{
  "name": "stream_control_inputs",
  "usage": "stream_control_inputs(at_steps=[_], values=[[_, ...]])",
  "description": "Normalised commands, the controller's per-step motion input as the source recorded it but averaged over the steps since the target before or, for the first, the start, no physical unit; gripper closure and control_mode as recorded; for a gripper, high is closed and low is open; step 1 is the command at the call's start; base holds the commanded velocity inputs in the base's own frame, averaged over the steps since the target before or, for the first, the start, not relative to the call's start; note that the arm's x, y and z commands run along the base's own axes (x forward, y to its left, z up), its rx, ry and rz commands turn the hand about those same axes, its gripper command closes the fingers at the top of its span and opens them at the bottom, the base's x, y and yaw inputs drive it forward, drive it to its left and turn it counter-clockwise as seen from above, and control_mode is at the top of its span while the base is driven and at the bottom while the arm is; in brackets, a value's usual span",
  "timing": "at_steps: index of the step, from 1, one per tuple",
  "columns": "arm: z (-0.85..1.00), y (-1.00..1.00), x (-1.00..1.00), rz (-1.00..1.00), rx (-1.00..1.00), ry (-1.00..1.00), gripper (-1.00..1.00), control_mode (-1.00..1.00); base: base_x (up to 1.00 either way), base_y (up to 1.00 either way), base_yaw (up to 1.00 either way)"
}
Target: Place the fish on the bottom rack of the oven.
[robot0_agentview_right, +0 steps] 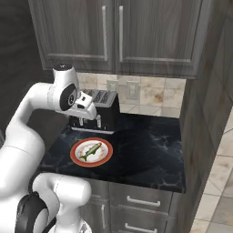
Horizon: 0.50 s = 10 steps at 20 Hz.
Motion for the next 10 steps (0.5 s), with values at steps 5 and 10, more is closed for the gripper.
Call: stream_control_inputs(at_steps=[5, 10], values=[[-0.74, -0.09, 0.0, -0.25, 0.08, 0.0, -1.0, -1.0, 0.0, 0.0, 0.0], [-0.52, -0.06, 0.0, -0.05, 0.06, 0.0, -1.0, -1.0, 0.0, 0.0, 0.0]])
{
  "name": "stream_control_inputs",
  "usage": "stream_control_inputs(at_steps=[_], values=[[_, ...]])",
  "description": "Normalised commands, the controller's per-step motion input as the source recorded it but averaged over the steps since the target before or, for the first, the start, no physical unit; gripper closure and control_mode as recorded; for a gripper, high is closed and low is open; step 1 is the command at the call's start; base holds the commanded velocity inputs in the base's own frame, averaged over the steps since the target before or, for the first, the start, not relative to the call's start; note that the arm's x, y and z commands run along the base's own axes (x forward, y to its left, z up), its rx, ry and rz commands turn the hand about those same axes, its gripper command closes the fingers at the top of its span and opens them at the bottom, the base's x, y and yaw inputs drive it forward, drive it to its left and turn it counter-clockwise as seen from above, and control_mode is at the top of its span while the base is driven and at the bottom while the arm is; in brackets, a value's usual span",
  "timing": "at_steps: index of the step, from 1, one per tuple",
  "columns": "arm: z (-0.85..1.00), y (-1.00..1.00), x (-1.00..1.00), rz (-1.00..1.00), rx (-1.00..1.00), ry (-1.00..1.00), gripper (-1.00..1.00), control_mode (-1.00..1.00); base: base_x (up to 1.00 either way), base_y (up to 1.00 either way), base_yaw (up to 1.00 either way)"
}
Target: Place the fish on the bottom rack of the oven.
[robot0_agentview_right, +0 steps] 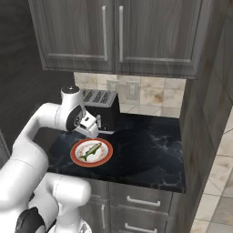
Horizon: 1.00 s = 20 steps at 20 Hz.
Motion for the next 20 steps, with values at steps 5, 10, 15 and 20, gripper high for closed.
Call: stream_control_inputs(at_steps=[5, 10, 15, 20], values=[[-0.51, 0.0, 0.17, 0.0, 0.0, 0.02, -1.0, -1.0, 0.0, 0.0, 0.0], [-0.68, -0.02, 0.41, 0.0, -0.01, 0.06, -1.0, -1.0, 0.0, 0.0, 0.0], [-0.57, 0.0, 0.4, 0.0, -0.01, 0.02, -1.0, -1.0, 0.0, 0.0, 0.0], [-0.37, -0.06, 0.34, 0.0, 0.0, 0.0, -1.0, -1.0, 0.0, 0.0, 0.0]])
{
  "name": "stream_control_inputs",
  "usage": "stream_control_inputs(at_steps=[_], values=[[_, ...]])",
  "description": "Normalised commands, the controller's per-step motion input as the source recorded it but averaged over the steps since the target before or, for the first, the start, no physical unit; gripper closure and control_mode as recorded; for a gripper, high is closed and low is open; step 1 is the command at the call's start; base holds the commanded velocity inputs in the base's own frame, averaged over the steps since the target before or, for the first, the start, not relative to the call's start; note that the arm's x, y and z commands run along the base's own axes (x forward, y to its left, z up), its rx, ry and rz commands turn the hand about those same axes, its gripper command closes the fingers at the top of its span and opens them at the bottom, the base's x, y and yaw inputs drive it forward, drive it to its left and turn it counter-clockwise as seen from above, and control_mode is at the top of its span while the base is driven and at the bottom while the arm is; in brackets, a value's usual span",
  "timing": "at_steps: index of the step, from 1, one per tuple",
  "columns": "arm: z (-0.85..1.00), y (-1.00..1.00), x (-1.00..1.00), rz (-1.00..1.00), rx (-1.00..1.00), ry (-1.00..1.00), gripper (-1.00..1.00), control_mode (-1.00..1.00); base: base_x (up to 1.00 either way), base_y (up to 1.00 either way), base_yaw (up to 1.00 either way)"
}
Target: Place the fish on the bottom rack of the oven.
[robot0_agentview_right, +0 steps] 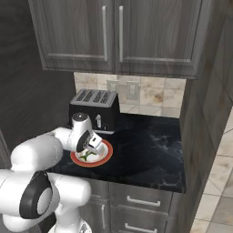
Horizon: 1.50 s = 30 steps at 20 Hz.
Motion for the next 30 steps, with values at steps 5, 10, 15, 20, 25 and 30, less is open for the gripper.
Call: stream_control_inputs(at_steps=[5, 10, 15, 20, 25, 30], values=[[-0.26, 0.0, 0.27, 0.0, 0.0, 0.0, -1.0, -1.0, 0.0, 0.0, 0.0], [-0.21, 0.0, 0.3, 0.0, 0.0, 0.0, -1.0, -1.0, 0.0, 0.0, 0.0], [-0.21, 0.0, 0.19, 0.0, 0.0, 0.0, -1.0, -1.0, 0.0, 0.0, 0.0], [-0.15, 0.0, 0.02, 0.0, 0.0, 0.0, -1.0, -1.0, 0.0, 0.0, 0.0], [-0.13, 0.0, 0.0, 0.0, 0.0, 0.0, 1.0, -1.0, 0.0, 0.0, 0.0], [0.0, 0.0, 0.0, 0.0, 0.0, 0.0, 1.0, -1.0, 0.0, 0.0, 0.0]])
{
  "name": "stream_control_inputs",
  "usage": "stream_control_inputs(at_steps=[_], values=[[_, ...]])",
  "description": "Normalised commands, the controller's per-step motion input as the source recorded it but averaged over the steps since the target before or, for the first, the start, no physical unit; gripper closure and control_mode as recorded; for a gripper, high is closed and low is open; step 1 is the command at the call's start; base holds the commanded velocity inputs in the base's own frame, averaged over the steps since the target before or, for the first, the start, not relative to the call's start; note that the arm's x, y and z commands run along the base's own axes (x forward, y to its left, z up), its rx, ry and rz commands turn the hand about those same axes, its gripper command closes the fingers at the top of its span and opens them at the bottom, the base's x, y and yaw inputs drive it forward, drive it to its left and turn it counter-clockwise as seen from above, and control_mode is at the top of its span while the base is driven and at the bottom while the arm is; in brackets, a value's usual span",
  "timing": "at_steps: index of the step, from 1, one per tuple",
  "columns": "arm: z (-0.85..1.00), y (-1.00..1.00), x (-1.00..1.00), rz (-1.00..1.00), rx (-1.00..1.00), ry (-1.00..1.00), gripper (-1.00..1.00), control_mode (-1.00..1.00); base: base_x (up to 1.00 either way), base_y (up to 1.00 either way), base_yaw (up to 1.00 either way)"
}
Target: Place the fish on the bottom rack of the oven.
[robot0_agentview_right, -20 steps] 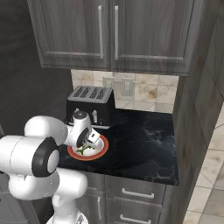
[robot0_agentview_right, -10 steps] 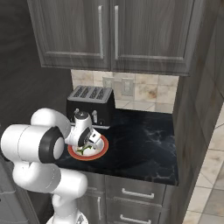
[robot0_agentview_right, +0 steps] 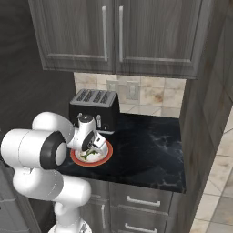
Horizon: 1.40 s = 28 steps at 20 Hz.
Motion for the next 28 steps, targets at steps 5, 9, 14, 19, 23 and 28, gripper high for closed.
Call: stream_control_inputs(at_steps=[5, 9, 14, 19, 23, 28], values=[[0.11, 0.0, 0.0, 0.0, 0.0, 0.01, 1.0, -1.0, 0.0, 0.0, 0.0], [0.83, 0.0, -0.09, -0.02, 0.0, 0.11, 1.0, -1.0, 0.0, 0.0, 0.0], [1.0, 0.0, -0.63, 0.0, 0.0, 0.11, 1.0, -1.0, 0.0, 0.0, 0.0], [1.0, 0.0, -0.89, 0.0, 0.0, 0.04, 1.0, -1.0, 0.0, 0.0, 0.0], [0.65, 0.0, -1.0, 0.0, -0.01, -0.03, 1.0, -1.0, 0.0, 0.0, 0.0], [0.38, 0.0, -0.83, 0.0, -0.05, 0.0, 1.0, -1.0, 0.0, 0.0, 0.0]])
